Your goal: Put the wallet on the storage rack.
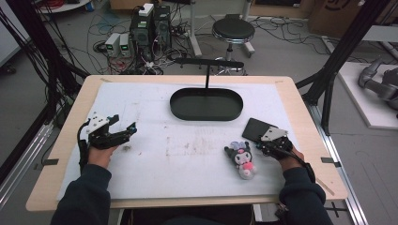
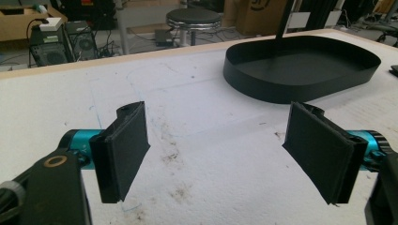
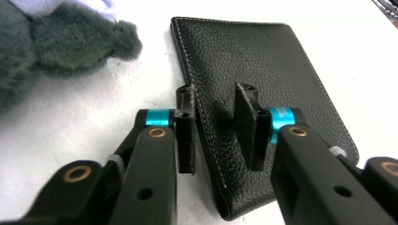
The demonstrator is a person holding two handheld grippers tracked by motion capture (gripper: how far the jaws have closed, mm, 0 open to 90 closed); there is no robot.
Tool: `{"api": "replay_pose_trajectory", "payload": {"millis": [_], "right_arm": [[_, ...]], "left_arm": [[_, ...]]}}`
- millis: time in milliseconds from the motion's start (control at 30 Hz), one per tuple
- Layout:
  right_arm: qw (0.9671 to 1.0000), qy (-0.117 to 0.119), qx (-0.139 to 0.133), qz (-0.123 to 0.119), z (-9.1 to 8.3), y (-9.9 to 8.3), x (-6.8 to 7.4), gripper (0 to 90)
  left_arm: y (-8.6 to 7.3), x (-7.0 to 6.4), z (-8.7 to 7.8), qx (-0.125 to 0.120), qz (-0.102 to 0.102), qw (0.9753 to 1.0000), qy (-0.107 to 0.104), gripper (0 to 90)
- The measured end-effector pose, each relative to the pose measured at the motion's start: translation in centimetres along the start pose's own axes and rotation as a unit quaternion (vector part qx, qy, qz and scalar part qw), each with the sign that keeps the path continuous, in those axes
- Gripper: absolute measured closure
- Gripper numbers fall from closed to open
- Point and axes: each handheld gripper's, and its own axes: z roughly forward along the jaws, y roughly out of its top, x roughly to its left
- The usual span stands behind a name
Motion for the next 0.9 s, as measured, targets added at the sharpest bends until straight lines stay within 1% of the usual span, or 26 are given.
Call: {"api": "replay_pose_trajectory", "payload": {"millis": [33,67,100,133,200,233,267,367,400,467,500,533,567,600,633,667,700,733,767,800,867,900], "right_arm": [[1.0000,0.000,0.000,0.000,0.0,0.0,0.0,77.4],[1.0000,0.005,0.001,0.005,-0.1,0.1,0.0,84.7],[1.0000,0.005,-0.003,0.007,-0.2,0.3,0.0,86.1],[0.9999,0.008,0.006,0.014,-0.3,0.6,0.0,87.3],[0.9998,0.010,0.003,0.015,-0.3,0.7,-0.1,87.7],[0.9997,0.012,0.004,0.022,-0.4,0.8,-0.2,90.0],[0.9994,0.017,-0.004,0.029,-0.6,0.9,-0.3,90.0],[0.9985,0.009,-0.030,0.044,-1.8,1.5,-0.5,90.0],[0.9979,0.009,-0.042,0.049,-2.2,1.8,-0.5,90.0],[0.9975,-0.001,-0.053,0.047,-2.8,2.1,-0.7,90.0],[0.9981,-0.011,-0.050,0.034,-2.9,2.2,-0.7,90.0],[0.9986,-0.016,-0.044,0.024,-2.8,2.1,-0.6,80.7],[0.9988,-0.017,-0.042,0.016,-2.5,1.9,-0.6,68.3],[0.9993,-0.017,-0.031,0.010,-2.0,1.7,-0.6,62.7],[0.9997,-0.016,-0.019,0.001,-1.6,1.4,-0.5,57.9],[0.9998,-0.019,-0.005,-0.008,-1.0,1.1,-0.5,55.9],[0.9998,-0.016,0.002,-0.013,-0.6,0.9,-0.5,54.1],[0.9997,-0.016,0.016,-0.012,0.0,0.6,-0.6,52.9],[0.9995,-0.008,0.030,-0.008,0.4,0.3,-0.8,55.6],[0.9997,-0.004,0.021,-0.007,0.5,0.1,-0.9,57.4],[0.9998,0.010,0.014,0.004,0.5,0.0,-1.2,62.4],[0.9999,0.009,0.014,0.000,0.5,0.0,-1.1,66.4]], "left_arm": [[0.0,0.0,0.0,0.001,0.001,1.0000,0.000,21.6],[0.0,0.0,0.0,0.001,0.000,1.0000,0.001,21.6],[0.0,0.0,0.0,0.001,0.000,1.0000,0.001,21.6],[0.0,0.0,-0.1,0.002,0.000,1.0000,0.001,21.7],[0.0,0.1,-0.1,0.001,-0.001,1.0000,0.000,21.7],[0.0,0.1,-0.1,0.001,-0.002,1.0000,0.001,21.7],[-0.1,0.1,-0.1,0.001,-0.002,1.0000,0.002,21.8],[-0.1,0.2,-0.1,0.001,-0.002,1.0000,0.002,21.9],[-0.1,0.2,-0.1,0.001,-0.002,1.0000,0.003,21.9],[-0.1,0.2,-0.2,0.002,-0.002,1.0000,0.003,21.9],[-0.1,0.2,-0.2,0.001,-0.002,1.0000,0.004,21.9],[-0.1,0.2,-0.2,0.001,-0.003,1.0000,0.004,21.9],[-0.1,0.2,-0.3,0.001,-0.002,1.0000,0.004,22.0],[-0.1,0.2,-0.3,0.001,-0.003,1.0000,0.003,22.0],[-0.1,0.2,-0.3,0.001,-0.003,1.0000,0.003,22.0],[-0.2,0.2,-0.3,0.002,-0.002,1.0000,0.003,22.0],[-0.2,0.2,-0.2,0.002,-0.002,1.0000,0.003,22.0],[-0.2,0.2,-0.2,0.002,-0.003,1.0000,0.003,22.0],[-0.2,0.2,-0.2,0.002,-0.003,1.0000,0.003,22.0],[-0.2,0.2,-0.2,0.004,-0.003,1.0000,0.003,22.0],[-0.2,0.1,-0.2,0.005,0.000,1.0000,0.002,22.0],[-0.2,0.1,-0.2,0.006,0.000,1.0000,0.002,22.0]]}}
